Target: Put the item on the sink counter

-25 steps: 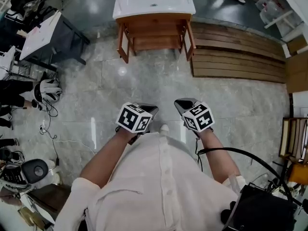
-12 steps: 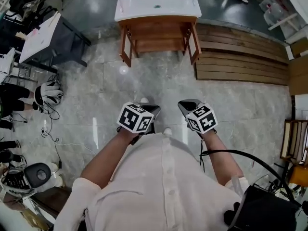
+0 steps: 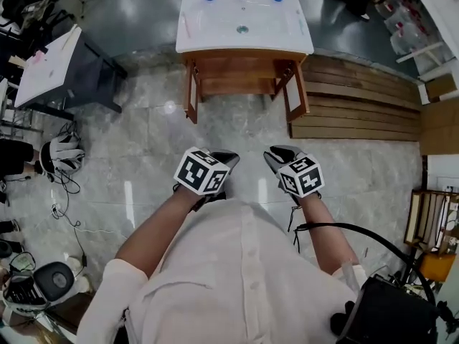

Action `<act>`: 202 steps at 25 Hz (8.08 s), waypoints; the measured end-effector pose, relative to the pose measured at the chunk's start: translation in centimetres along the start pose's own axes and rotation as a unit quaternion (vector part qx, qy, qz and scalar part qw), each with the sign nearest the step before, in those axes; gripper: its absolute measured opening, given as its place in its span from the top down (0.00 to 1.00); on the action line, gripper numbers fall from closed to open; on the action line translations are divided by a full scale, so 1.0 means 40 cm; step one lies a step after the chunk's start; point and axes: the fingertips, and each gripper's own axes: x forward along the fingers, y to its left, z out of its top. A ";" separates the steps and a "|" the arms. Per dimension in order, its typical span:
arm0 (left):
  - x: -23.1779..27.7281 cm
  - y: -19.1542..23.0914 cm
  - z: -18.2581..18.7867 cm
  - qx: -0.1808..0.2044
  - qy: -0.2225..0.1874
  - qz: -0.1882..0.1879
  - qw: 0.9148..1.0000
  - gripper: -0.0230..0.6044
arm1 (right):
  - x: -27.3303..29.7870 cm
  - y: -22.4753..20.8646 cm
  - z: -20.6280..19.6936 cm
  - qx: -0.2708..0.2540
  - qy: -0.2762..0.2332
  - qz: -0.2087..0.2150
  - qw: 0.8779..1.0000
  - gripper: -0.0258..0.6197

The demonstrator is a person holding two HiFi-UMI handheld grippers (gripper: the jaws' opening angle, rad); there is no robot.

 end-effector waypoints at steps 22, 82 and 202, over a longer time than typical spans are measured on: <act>-0.139 0.519 0.251 -0.116 -0.060 0.086 0.988 0.95 | 0.635 -0.264 0.764 -0.061 -0.053 0.032 0.996 0.84; -0.203 0.680 0.319 -0.180 -0.102 0.118 0.971 0.95 | 0.938 -0.466 0.875 -0.074 0.006 -0.010 0.997 0.89; -0.058 0.495 0.292 -0.064 -0.073 0.033 0.995 0.95 | 0.578 -0.409 0.694 -0.071 -0.038 0.011 0.997 0.91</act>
